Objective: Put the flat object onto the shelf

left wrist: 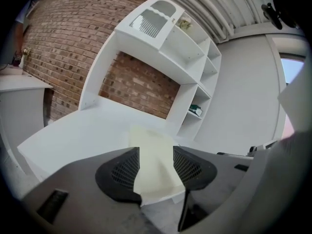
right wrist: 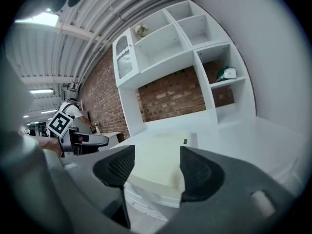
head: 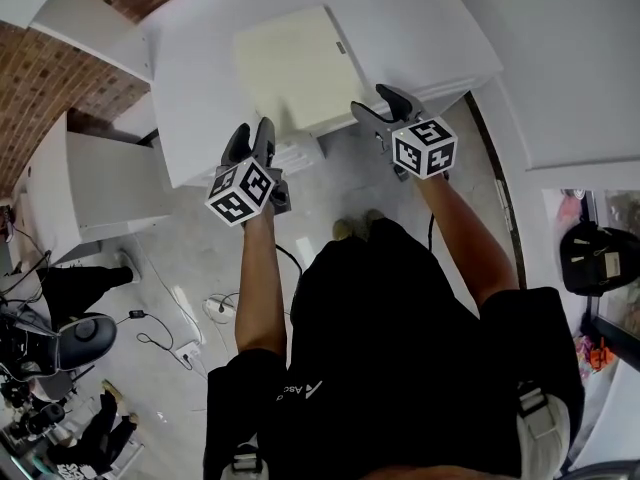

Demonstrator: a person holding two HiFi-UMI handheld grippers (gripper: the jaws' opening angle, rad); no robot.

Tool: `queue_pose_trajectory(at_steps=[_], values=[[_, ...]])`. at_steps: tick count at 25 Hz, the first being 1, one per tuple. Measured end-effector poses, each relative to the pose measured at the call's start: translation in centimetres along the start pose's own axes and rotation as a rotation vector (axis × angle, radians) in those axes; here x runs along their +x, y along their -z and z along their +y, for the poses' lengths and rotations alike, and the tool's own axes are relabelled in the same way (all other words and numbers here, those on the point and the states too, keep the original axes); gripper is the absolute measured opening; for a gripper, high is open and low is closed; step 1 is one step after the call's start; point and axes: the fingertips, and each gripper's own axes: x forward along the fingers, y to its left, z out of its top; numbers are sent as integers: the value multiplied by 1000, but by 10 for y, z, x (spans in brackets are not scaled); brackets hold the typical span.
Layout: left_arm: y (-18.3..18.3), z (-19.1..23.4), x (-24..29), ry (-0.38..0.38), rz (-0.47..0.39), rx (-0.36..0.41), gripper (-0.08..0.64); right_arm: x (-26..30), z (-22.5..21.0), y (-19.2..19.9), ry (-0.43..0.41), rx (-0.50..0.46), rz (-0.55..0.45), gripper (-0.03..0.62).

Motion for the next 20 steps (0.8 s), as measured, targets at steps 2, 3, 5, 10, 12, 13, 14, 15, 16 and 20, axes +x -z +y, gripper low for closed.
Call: queue_pose_trajectory(at_steps=[2, 3, 5, 10, 12, 13, 14, 15, 16, 20], values=[[8, 4, 9, -16, 34, -9, 229, 7, -11, 8, 9, 43, 29, 295], [11, 8, 14, -26, 48, -19, 241, 11, -16, 12, 9, 65, 45, 301], [18, 15, 23, -42, 76, -44, 266, 20, -24, 19, 5, 103, 78, 315], [38, 25, 39, -55, 139, -109, 302, 40, -37, 34, -4, 147, 155, 331], [44, 27, 45, -63, 159, -116, 305, 46, -41, 40, -9, 167, 182, 334], [47, 27, 47, -65, 170, -117, 305, 49, -42, 44, -13, 177, 196, 336], [50, 27, 49, -65, 179, -118, 305, 51, -42, 48, -16, 186, 209, 336], [52, 27, 51, -64, 188, -121, 305, 54, -42, 51, -20, 193, 222, 336], [54, 27, 53, -61, 196, -124, 305, 57, -42, 54, -23, 201, 233, 337], [59, 26, 64, -39, 223, -148, 305, 68, -43, 63, -36, 225, 270, 337]])
